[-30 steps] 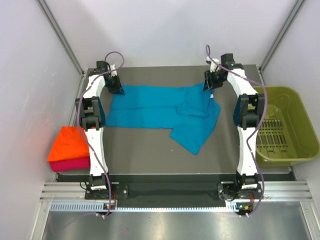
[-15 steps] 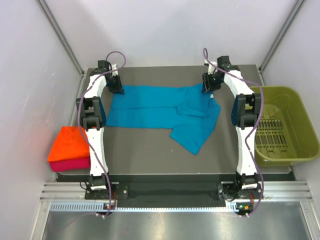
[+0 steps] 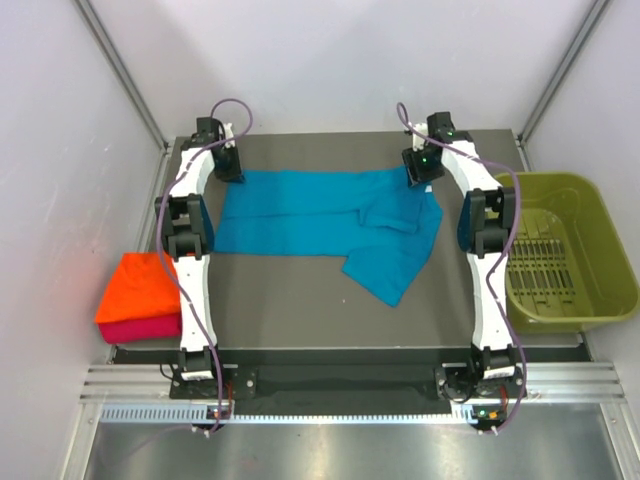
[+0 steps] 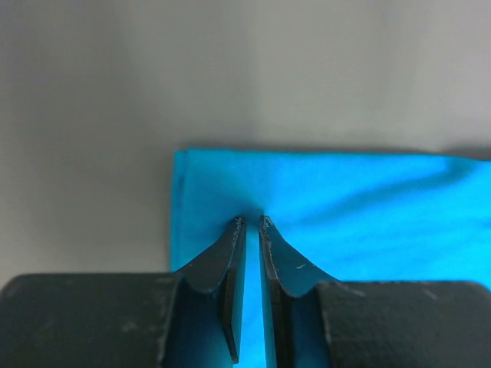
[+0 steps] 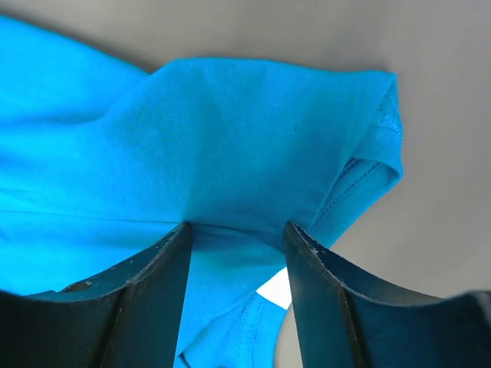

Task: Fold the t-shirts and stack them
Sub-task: Fold the tshirt

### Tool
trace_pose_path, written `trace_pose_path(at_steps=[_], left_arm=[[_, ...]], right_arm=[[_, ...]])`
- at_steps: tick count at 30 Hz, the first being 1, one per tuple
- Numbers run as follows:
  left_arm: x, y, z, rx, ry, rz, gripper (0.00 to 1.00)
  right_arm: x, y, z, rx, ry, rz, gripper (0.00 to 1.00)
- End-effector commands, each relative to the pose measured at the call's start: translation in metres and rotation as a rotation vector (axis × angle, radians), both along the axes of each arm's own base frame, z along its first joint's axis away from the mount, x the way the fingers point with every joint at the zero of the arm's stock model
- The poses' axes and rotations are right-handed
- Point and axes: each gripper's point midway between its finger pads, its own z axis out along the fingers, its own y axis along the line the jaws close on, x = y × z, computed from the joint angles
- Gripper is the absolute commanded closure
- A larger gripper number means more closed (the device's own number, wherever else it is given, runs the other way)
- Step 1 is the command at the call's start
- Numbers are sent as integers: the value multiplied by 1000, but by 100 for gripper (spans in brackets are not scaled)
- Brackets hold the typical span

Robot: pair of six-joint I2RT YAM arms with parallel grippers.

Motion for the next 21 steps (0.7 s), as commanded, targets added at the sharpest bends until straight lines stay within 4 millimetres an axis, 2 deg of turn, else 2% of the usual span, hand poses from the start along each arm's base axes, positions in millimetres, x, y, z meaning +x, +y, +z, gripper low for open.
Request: trace_pose_path(at_steps=[1, 6, 10, 16, 17, 19, 20, 21], left_arm=[[17, 28, -15, 120, -39, 37, 82], [33, 26, -13, 128, -93, 32, 80], [38, 21, -16, 129, -104, 26, 80], [47, 13, -20, 135, -129, 28, 79], [52, 14, -14, 134, -149, 38, 79], [60, 12, 13, 146, -201, 63, 78], [65, 10, 34, 161, -243, 73, 76], [68, 6, 72, 187, -304, 96, 76]], right_arm=[[14, -49, -24, -185, -9, -48, 47], [39, -51, -14, -199, -91, -43, 44], [57, -50, -7, -197, -157, -43, 42], [71, -43, 2, -184, -215, -43, 40], [71, -41, 4, -181, -218, -44, 39], [71, -43, 20, -177, -238, -61, 38], [71, -42, 44, -165, -273, -73, 37], [70, -47, 54, -186, -286, -90, 36]])
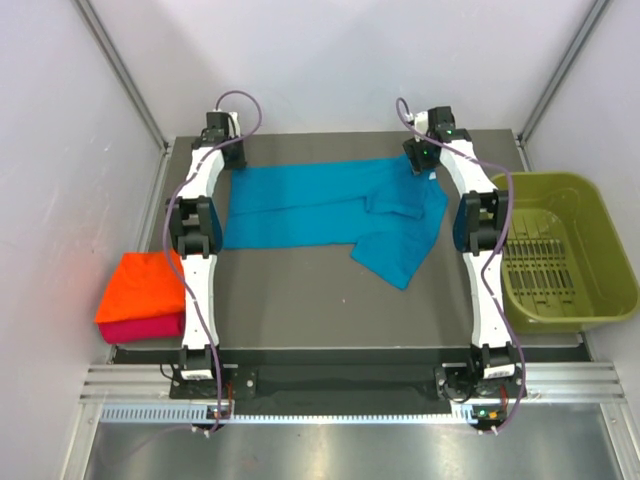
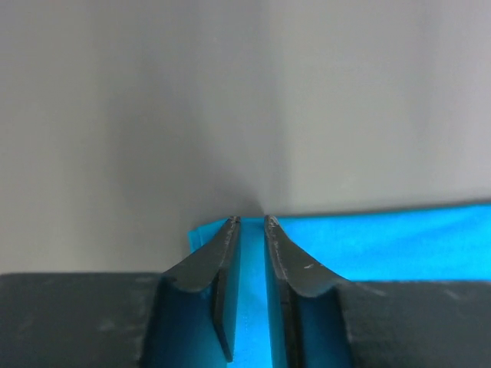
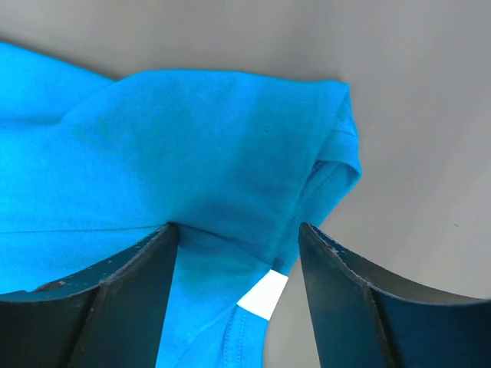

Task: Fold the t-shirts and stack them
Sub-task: Fold the tshirt

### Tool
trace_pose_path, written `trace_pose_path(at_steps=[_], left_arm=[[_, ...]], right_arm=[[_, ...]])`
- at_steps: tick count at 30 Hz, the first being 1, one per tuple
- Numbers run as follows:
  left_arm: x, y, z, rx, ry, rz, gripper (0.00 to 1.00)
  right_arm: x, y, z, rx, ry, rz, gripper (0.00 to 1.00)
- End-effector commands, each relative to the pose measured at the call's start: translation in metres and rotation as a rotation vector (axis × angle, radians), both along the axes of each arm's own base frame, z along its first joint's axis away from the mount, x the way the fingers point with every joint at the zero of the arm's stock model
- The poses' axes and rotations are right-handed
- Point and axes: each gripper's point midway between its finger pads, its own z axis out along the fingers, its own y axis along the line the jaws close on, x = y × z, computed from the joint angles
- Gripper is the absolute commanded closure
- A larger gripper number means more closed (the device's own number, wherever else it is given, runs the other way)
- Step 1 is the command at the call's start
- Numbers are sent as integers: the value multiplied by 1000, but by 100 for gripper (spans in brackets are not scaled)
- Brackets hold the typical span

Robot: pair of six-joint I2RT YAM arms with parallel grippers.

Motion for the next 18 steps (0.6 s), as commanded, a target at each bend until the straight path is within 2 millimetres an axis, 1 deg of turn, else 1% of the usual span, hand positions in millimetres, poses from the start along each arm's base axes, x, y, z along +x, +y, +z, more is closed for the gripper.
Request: trace_pose_path(at_steps=[1, 2, 3, 4, 5, 6, 7, 8, 9, 10, 11, 12, 13, 14, 15, 16, 17, 18], left_arm=[[21, 7, 90, 82, -192, 97, 71], [20, 6, 117, 88, -235, 105, 67], [15, 8, 169, 91, -317, 120, 64], [10, -9, 188, 91, -345, 99, 61], [4, -10, 206, 85, -374, 99, 58], [-7, -10, 260, 73, -479, 109, 57], [-15, -8, 245, 73, -442, 118, 57], [-23, -7, 254, 75, -464, 117, 57], [-42, -7, 290, 76, -533, 111, 57], [-49, -5, 262, 103, -499, 93, 57], [-59, -7, 262, 112, -503, 64, 57], [-74, -7, 273, 135, -521, 41, 58], [-86, -8, 242, 140, -446, 28, 58], [-98, -7, 243, 139, -434, 28, 58], [-107, -7, 233, 134, -402, 40, 58], [-119, -5, 207, 135, -332, 47, 59], [-128, -5, 205, 125, -319, 55, 59], [-134, -5, 199, 114, -300, 66, 59]], right_arm=[[12, -22, 64, -48, -141, -66, 35], [11, -22, 98, -37, -195, -75, 34], [9, -22, 115, -30, -220, -79, 33], [7, -21, 135, -22, -251, -80, 32], [4, -18, 154, -17, -281, -74, 30], [-6, -16, 191, -8, -337, -64, 29], [-12, -13, 205, -3, -354, -48, 27], [-20, -5, 218, 5, -370, -13, 14], [-37, -1, 232, 20, -375, 16, 7], [-48, 7, 237, 37, -374, 53, 3], [-59, 13, 235, 41, -360, 115, 3], [-85, 23, 227, 70, -321, 174, 3], [-99, 29, 218, 72, -294, 205, 3], [-129, 34, 192, 81, -223, 260, 4], [-147, 39, 175, 88, -168, 296, 6], [-166, 48, 160, 98, -113, 348, 8], [-186, 53, 151, 98, -74, 406, 12], [-217, 66, 119, 156, 36, 470, 13]])
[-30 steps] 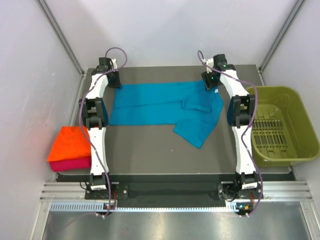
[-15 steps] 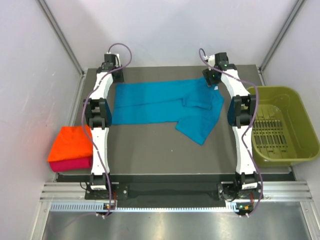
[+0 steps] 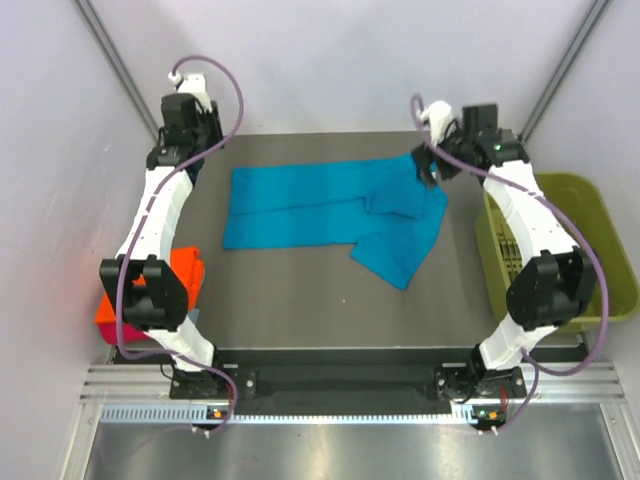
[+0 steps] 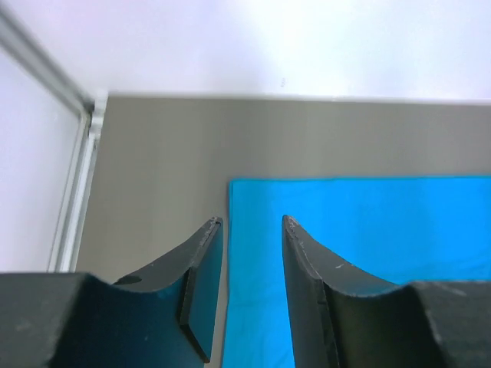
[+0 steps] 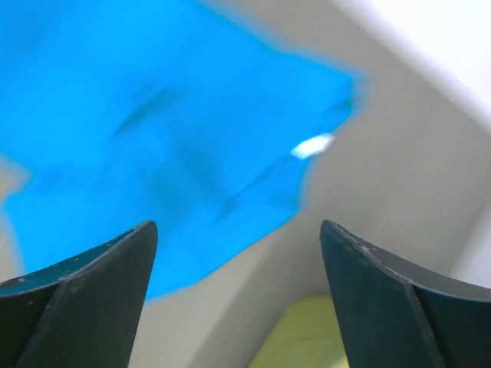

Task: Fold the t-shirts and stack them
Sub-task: Fold the tshirt

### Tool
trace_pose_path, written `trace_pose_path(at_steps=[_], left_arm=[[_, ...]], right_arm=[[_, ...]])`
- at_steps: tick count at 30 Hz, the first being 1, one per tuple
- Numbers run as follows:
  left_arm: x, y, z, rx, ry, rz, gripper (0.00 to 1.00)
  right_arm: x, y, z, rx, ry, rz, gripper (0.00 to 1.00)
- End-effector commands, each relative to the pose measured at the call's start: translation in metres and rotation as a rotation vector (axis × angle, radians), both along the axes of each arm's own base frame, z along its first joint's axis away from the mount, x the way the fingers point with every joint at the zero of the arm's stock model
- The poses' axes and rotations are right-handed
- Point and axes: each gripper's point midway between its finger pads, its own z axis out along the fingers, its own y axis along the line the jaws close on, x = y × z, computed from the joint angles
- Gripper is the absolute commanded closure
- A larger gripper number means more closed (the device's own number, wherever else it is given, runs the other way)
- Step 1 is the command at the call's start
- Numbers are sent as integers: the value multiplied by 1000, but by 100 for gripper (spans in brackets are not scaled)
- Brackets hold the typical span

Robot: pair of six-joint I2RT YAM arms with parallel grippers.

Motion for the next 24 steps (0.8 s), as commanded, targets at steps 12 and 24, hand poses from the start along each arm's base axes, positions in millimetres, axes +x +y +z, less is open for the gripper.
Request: trace_pose_path(at_steps=[12, 24], left_arm=[[-92, -21, -146, -161, 389, -68, 60], [-102, -30, -148, -203, 401, -100, 59]], right_arm=[[-262, 110, -192, -126, 711, 738, 37], [-268, 99, -219, -445, 557, 773, 42]])
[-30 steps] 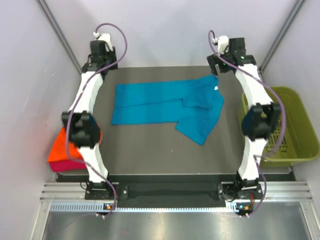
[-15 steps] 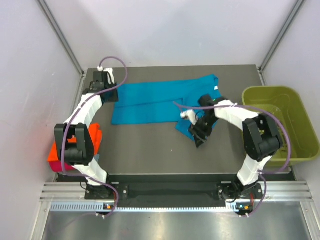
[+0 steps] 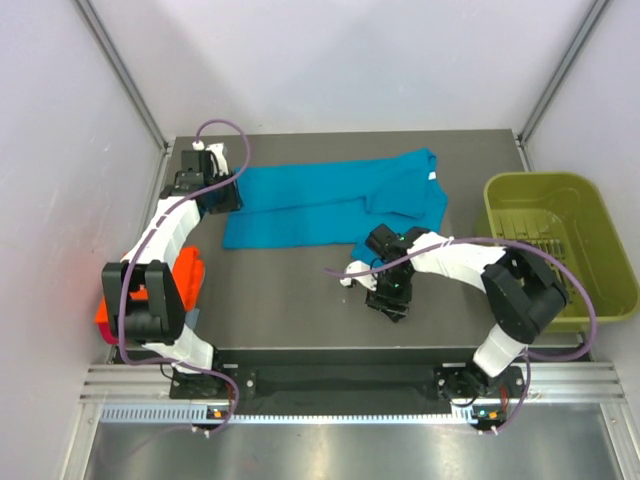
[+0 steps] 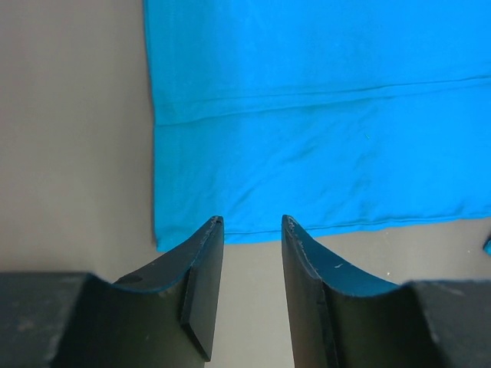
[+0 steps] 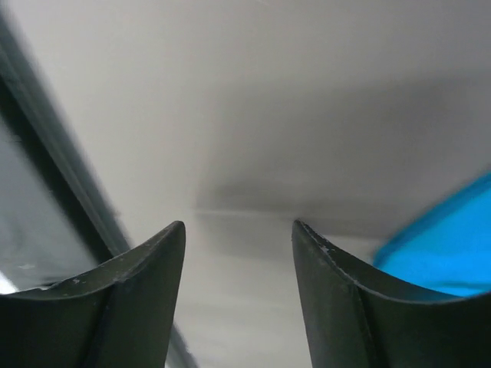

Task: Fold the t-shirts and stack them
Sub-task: Fold the tshirt

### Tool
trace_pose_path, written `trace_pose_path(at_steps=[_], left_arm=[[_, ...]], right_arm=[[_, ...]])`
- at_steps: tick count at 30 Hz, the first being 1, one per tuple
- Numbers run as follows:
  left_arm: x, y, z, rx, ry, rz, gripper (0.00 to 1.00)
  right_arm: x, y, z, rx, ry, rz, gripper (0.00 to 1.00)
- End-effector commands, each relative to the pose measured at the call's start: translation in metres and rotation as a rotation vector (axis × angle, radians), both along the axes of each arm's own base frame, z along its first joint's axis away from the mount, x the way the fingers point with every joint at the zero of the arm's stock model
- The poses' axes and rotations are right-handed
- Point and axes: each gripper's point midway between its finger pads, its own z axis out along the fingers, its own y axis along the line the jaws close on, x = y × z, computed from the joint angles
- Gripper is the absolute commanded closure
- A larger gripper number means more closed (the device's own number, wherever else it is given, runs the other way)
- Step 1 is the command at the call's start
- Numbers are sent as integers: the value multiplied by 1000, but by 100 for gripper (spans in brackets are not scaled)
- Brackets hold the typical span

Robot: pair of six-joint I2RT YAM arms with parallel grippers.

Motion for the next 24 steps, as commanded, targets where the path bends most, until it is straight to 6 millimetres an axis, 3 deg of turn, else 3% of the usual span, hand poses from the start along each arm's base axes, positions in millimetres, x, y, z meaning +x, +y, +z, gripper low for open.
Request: trace_pose_path(at_steps=[1, 4, 13, 19, 22, 24], left_arm=[[2, -4, 17, -33, -54, -8, 59], [4, -7, 16, -51, -52, -9, 59], [11, -9, 16, -61, -54, -17, 60], [9, -8, 13, -53, -46, -16, 60], [7, -5, 14, -34, -45, -13, 60], [4, -2, 11, -18, -34, -3, 60]], right_arm=[[35, 0, 11, -5, -208, 21, 43], [51, -9, 20, -29, -322, 19, 41], [62, -12, 15, -50, -378, 3, 43], [68, -21, -5, -84, -409, 5, 44], [71, -24, -15, -106, -421, 4, 48], [72, -26, -18, -113, -428, 5, 57]])
